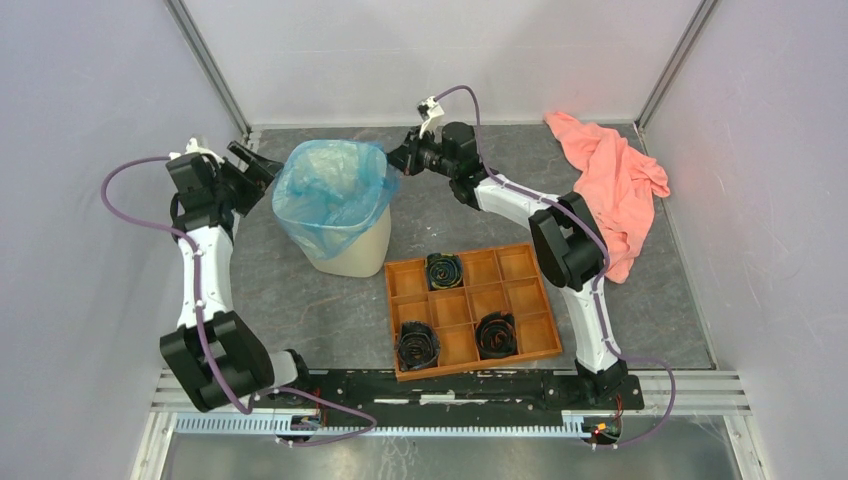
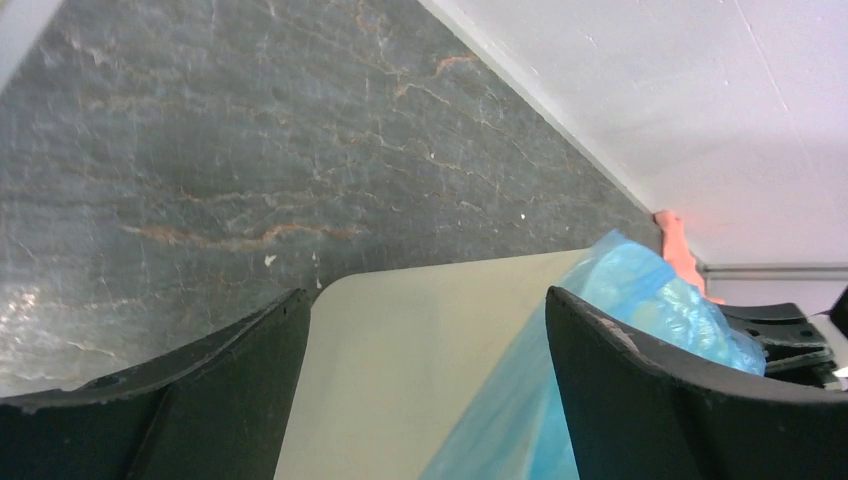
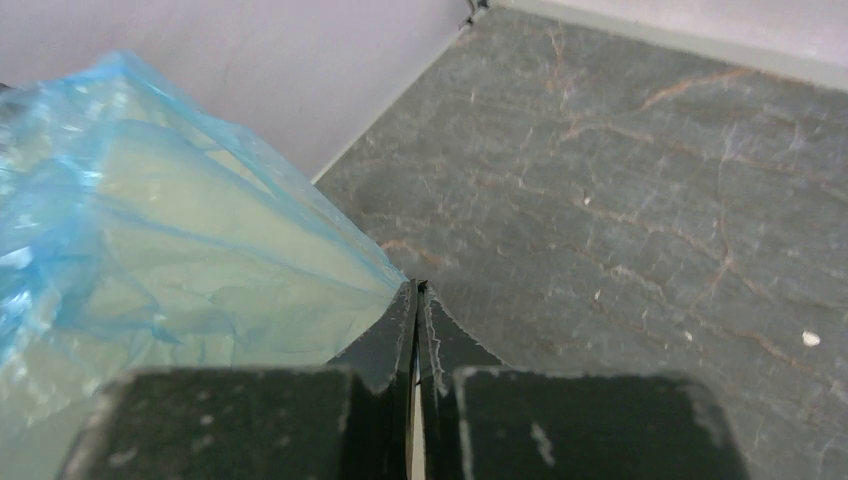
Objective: Put the trash bags into the trash bin
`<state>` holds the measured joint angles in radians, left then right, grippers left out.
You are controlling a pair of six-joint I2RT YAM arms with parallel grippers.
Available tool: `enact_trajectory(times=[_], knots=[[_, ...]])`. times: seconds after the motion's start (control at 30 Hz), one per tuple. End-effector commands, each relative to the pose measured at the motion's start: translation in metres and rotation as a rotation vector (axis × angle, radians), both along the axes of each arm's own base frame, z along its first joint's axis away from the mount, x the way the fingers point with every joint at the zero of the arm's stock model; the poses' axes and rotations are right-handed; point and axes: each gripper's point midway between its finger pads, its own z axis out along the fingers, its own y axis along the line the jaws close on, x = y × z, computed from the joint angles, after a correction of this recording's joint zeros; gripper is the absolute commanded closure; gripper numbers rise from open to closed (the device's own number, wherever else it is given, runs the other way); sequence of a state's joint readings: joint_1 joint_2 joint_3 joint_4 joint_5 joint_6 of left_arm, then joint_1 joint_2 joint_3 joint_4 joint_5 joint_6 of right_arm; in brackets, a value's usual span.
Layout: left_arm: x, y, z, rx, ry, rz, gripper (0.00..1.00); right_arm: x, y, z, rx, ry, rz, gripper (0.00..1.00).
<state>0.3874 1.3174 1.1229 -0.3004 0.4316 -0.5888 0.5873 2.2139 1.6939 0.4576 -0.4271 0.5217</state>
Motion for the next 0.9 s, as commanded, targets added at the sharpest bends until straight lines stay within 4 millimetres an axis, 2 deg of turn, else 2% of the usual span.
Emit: enact_trajectory(times=[0.0,0.13,0.27,0.37,0.5,0.6,0.67,0.77,0.8,0.87], knots=[[-0.014,-0.016,0.047,-0.031,-0.161,-0.04,0.04,0.0,0.006,0.012,0.005,-0.037,0.039,0.93],[-0.035,-0.004,0.043,0.059,-0.111,0.039,0.08,0.013,-0.003,0.045,-0.05,-0.057,0.022,0.66],[-0.058,0.013,0.033,0.147,-0.076,0.164,0.11,0.002,-0.029,0.07,-0.054,-0.019,0.027,0.43],[-0.071,0.021,0.032,0.152,-0.079,0.25,0.08,-0.011,-0.054,0.081,-0.109,-0.034,-0.015,0.31],[-0.08,0.038,0.035,0.184,-0.033,0.374,0.07,-0.034,-0.084,0.08,-0.222,-0.035,-0.057,0.23],[-0.079,0.04,0.035,0.25,0.022,0.392,0.08,-0.062,-0.098,0.065,-0.273,0.002,-0.03,0.21],[-0.076,0.035,0.032,0.266,0.028,0.379,0.1,-0.089,-0.101,0.056,-0.25,0.012,0.0,0.23],[-0.07,0.028,0.018,0.271,0.037,0.346,0.13,-0.131,-0.096,0.047,-0.167,0.04,0.042,0.34],[-0.069,0.027,0.011,0.283,0.051,0.345,0.14,-0.145,-0.09,0.046,-0.14,0.044,0.056,0.41],[-0.066,0.031,0.001,0.32,0.084,0.364,0.14,-0.165,-0.078,0.044,-0.104,0.059,0.056,0.48]])
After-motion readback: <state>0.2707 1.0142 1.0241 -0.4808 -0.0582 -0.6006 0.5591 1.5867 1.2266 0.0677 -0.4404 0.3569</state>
